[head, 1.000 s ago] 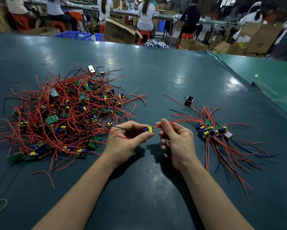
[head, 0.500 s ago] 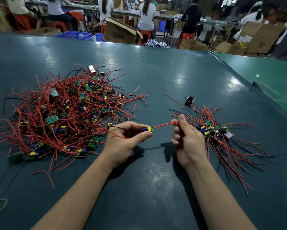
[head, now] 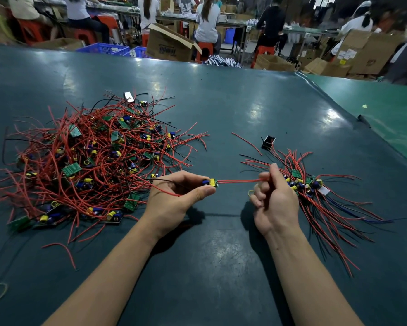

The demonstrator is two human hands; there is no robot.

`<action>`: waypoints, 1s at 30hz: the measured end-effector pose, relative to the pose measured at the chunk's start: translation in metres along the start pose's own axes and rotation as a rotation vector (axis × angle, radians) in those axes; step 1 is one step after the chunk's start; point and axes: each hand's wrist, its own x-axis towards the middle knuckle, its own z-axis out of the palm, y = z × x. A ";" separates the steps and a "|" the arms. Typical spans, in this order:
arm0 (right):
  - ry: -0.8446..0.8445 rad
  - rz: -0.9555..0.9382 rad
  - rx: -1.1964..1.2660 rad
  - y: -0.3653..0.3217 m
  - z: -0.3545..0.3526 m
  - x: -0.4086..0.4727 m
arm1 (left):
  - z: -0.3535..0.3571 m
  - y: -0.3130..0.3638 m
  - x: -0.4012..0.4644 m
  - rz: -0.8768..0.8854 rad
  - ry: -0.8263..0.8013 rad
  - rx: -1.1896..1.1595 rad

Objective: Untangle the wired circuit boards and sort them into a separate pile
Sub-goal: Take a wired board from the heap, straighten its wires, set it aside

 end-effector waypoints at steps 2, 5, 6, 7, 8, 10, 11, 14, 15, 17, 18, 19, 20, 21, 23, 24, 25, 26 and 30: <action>-0.033 0.057 0.010 0.001 0.002 -0.001 | 0.000 0.000 -0.001 -0.001 -0.018 -0.015; -0.052 0.109 0.022 -0.001 0.002 -0.001 | 0.000 0.000 -0.002 -0.003 -0.024 -0.022; -0.040 0.109 0.044 -0.002 0.001 0.000 | 0.000 0.000 -0.003 0.002 -0.021 -0.020; -0.026 0.098 0.060 -0.004 0.000 0.001 | 0.001 0.000 -0.003 0.008 -0.013 -0.023; -0.017 0.077 0.059 -0.004 -0.001 0.002 | 0.001 0.000 -0.003 0.016 0.001 -0.033; -0.016 0.036 0.029 -0.004 -0.001 0.002 | 0.000 -0.001 -0.002 0.031 0.031 -0.059; -0.020 0.032 0.030 -0.004 -0.001 0.002 | 0.000 -0.001 -0.001 0.037 0.044 -0.071; -0.007 0.073 0.180 -0.009 -0.005 0.003 | -0.002 0.000 0.002 0.047 0.101 -0.155; 0.006 0.088 0.247 -0.012 -0.007 0.005 | -0.004 0.000 0.004 0.034 0.129 -0.217; 0.006 0.109 0.285 -0.015 -0.010 0.007 | -0.010 0.001 0.007 -0.043 0.126 -0.412; -0.021 0.120 0.233 -0.014 -0.010 0.006 | -0.013 0.002 0.007 -0.095 0.072 -0.501; -0.069 0.133 0.140 -0.010 -0.008 0.004 | -0.015 0.003 0.007 -0.149 -0.003 -0.560; -0.141 0.151 0.019 -0.006 -0.005 0.001 | -0.015 0.003 0.006 -0.203 -0.079 -0.585; -0.237 0.173 -0.108 -0.002 -0.002 -0.002 | -0.014 0.004 0.005 -0.251 -0.147 -0.584; -0.446 0.224 -0.312 0.006 0.002 -0.009 | -0.011 0.003 0.002 -0.323 -0.263 -0.539; -0.533 0.246 -0.384 0.009 0.003 -0.011 | -0.010 0.001 0.000 -0.351 -0.326 -0.517; -0.599 0.266 -0.436 0.011 0.003 -0.013 | -0.009 0.000 -0.001 -0.375 -0.398 -0.506; -0.647 0.282 -0.466 0.014 0.002 -0.015 | -0.009 0.000 -0.003 -0.396 -0.475 -0.506; -0.746 0.288 -0.434 0.018 0.001 -0.020 | -0.010 0.007 -0.006 -0.446 -0.651 -0.460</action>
